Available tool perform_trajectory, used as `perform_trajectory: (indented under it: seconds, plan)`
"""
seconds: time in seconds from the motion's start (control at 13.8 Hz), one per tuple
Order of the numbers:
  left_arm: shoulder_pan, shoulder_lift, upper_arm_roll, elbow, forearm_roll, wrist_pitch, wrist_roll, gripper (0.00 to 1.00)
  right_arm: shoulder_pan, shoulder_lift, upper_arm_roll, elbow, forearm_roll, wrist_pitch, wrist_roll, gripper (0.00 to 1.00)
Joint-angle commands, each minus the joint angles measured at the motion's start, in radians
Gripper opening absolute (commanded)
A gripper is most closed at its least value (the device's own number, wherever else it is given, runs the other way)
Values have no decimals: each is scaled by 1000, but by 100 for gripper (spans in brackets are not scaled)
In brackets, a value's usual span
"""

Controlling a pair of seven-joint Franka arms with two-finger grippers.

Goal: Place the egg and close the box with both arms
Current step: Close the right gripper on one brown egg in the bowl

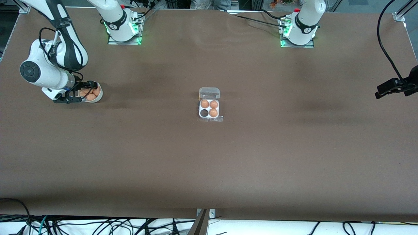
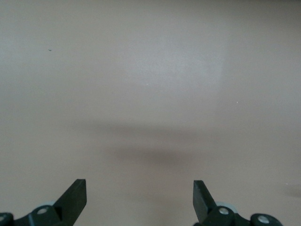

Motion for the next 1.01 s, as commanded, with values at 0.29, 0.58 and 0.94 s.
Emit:
perform_trajectory:
  seconds: [0.29, 0.58, 0.94]
  plan:
    - [7, 12, -5, 33, -6, -14, 15, 100, -10, 24, -3, 19, -13, 5, -18, 74]
    - [7, 12, -5, 33, -6, -14, 15, 100, -18, 30, -3, 19, -13, 17, -18, 65]
    - [8, 12, -4, 33, -6, -14, 15, 100, -18, 30, -3, 19, -13, 11, -18, 46]
